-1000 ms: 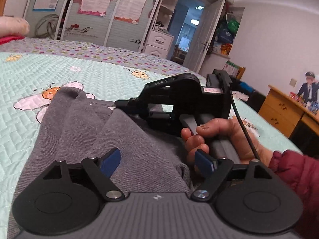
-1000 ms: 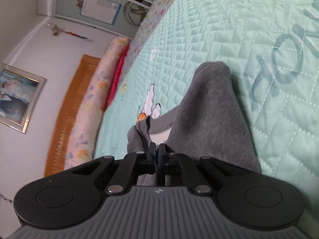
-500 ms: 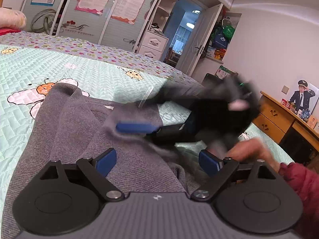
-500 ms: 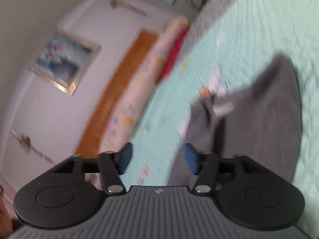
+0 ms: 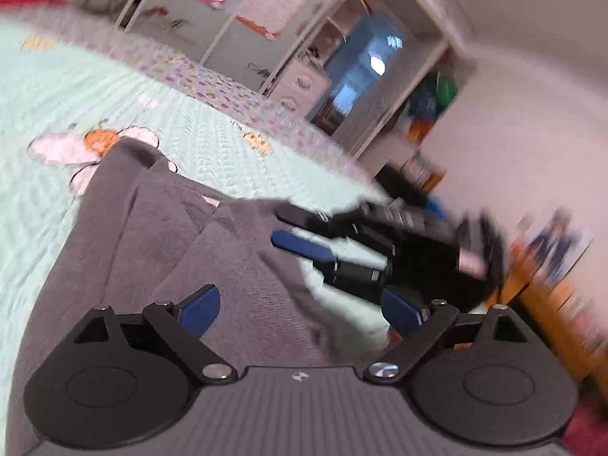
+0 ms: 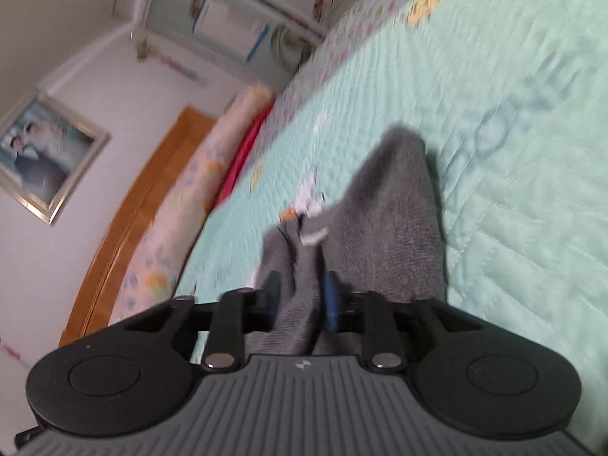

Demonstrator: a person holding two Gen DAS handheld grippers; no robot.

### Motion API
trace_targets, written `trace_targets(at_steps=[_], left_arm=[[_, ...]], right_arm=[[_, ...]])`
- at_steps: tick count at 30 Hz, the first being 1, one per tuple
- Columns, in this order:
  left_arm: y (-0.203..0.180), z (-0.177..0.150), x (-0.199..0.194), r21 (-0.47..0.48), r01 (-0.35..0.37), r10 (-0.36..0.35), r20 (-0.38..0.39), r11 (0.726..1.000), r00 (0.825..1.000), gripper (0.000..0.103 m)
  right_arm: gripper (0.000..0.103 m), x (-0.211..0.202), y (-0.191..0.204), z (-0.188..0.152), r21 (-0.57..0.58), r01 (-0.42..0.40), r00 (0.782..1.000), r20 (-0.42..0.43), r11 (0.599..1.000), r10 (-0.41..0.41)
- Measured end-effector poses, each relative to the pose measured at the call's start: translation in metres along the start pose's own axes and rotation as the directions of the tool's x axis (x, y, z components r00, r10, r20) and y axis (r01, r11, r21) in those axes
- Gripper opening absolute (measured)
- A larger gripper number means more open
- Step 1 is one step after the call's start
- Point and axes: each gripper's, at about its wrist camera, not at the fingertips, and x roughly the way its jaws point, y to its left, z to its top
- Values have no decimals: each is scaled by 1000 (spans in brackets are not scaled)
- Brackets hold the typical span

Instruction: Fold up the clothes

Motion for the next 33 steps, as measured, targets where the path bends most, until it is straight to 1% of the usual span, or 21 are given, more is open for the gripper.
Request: trace_targets(at_steps=[1, 2, 4, 6, 9, 12, 14, 15, 18, 19, 20, 21, 22, 24, 26, 29, 32, 33], left_arm=[[3, 0, -12, -17, -3, 3, 15, 1000, 1000, 95], [6, -1, -24, -27, -21, 22, 29, 999, 999, 95], [17, -5, -45, -54, -51, 53, 38, 997, 998, 95], [31, -8, -61, -107, -45, 49, 37, 993, 998, 93], [40, -6, -78, -150, -27, 35, 55, 988, 998, 93], [39, 15, -81, -132, -11, 23, 94, 991, 995, 93], [41, 33, -71, -117, -23, 36, 110, 993, 993, 93], [46, 43, -62, -127, -18, 31, 99, 992, 995, 93], [75, 72, -30, -238, 44, -39, 27, 970, 999, 93], [85, 80, -18, -283, 72, -72, 9, 956, 997, 93], [95, 86, -7, -320, 95, -102, -5, 943, 995, 93], [100, 91, 2, -327, 104, -116, -15, 939, 993, 93], [105, 96, 11, -331, 109, -124, -26, 937, 992, 93], [112, 104, 27, -316, 80, -104, -61, 946, 993, 93], [116, 105, 44, -288, 68, -98, -93, 955, 991, 93], [119, 108, 63, -242, 30, -66, -141, 970, 988, 93], [119, 111, 75, -187, 30, -62, -168, 982, 984, 93], [116, 111, 80, -166, 48, -79, -186, 985, 979, 93]], right_arm=[[30, -4, 8, -4, 5, 1, 1000, 5, 1000, -1], [31, -9, 15, -9, 10, 3, 1000, 9, 1000, -3], [32, -11, 32, -24, -2, 9, 1000, -18, 1000, -9], [33, -15, 41, -42, 1, -26, 999, -45, 1000, 26], [35, -6, 53, -62, 14, -46, 998, -39, 999, 46], [37, 0, 54, -64, 41, -71, 997, -33, 997, 73], [37, 4, 55, -65, 60, -89, 995, -28, 994, 91], [37, 6, 55, -66, 69, -98, 995, -25, 993, 100], [37, 12, 56, -68, 97, -124, 992, -17, 988, 126], [37, 14, 56, -68, 106, -133, 991, -15, 985, 135], [37, 19, 56, -72, 90, -128, 991, -34, 988, 132], [39, 25, 55, -77, 71, -117, 991, -57, 991, 121], [39, 27, 50, -81, 54, -131, 989, -56, 990, 134], [37, 29, 39, -90, 19, -166, 985, -48, 986, 167], [36, 31, 27, -98, -17, -201, 979, -41, 980, 200], [37, 27, 15, -94, 30, -274, 961, -31, 961, 275], [37, 24, 5, -92, 77, -333, 942, -22, 940, 335], [37, 23, 2, -91, 88, -344, 938, -21, 935, 347]])
